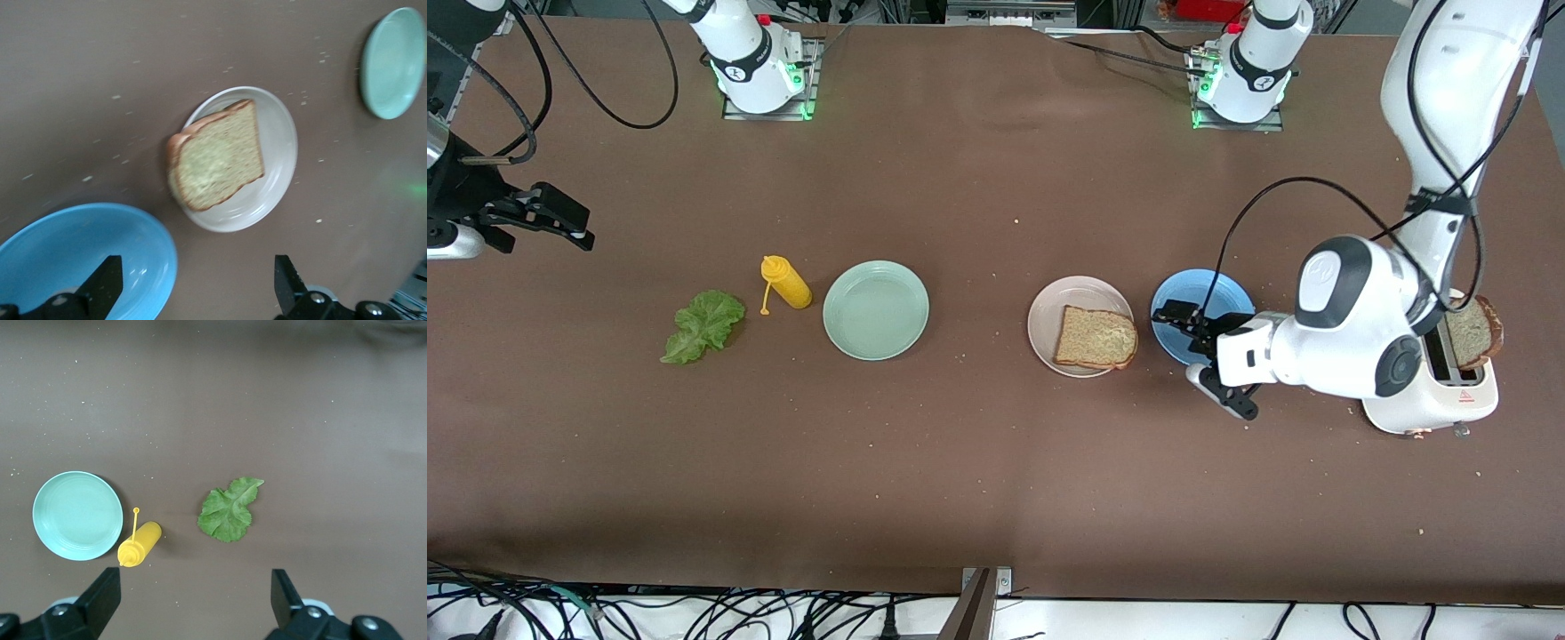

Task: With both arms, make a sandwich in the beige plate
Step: 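Raise the left gripper back toward the toaster while the right gripper moves out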

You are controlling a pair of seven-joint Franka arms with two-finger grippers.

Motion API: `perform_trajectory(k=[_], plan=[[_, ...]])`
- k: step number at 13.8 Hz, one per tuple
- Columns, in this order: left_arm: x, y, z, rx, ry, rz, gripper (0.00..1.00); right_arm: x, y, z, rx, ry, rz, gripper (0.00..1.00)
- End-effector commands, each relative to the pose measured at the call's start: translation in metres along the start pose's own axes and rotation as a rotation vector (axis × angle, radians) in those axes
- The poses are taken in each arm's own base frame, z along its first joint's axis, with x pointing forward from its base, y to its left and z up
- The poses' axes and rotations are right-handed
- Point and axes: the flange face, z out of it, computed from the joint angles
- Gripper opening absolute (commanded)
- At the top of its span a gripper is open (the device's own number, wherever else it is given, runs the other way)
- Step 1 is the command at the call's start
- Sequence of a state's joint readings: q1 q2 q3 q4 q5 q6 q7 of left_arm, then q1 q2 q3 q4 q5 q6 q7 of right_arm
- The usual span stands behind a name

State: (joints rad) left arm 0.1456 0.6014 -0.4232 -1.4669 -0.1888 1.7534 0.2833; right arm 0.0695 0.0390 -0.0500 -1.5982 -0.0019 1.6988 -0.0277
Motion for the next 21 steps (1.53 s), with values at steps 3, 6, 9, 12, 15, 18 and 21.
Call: perform_trajectory(k=[3,6,9,12,15,18,21], plan=[[-0.056,0.036,-0.101,0.301,-0.004,-0.107,1.0,0.006,0.004,0.002,0.005,-0.002,0.0,1.0],[-0.098,0.053,-0.172,0.389,-0.007,-0.152,1.0,0.008,0.004,0.002,0.015,0.011,0.003,1.0],[-0.115,0.055,-0.216,0.402,0.029,-0.182,1.0,0.013,0.004,0.008,0.016,0.014,0.004,1.0],[-0.125,0.057,-0.23,0.424,0.062,-0.195,1.0,0.015,-0.001,0.018,0.096,-0.001,-0.063,1.0],[-0.149,0.056,-0.241,0.458,0.136,-0.236,1.0,0.027,0.008,0.057,0.134,-0.045,-0.41,1.0],[-0.185,0.062,-0.237,0.472,0.152,-0.368,1.0,0.035,0.034,0.091,0.28,-0.009,-0.685,1.0],[-0.197,0.092,-0.228,0.446,0.157,-0.357,1.0,0.031,0.081,0.138,0.536,0.115,-1.04,1.0]])
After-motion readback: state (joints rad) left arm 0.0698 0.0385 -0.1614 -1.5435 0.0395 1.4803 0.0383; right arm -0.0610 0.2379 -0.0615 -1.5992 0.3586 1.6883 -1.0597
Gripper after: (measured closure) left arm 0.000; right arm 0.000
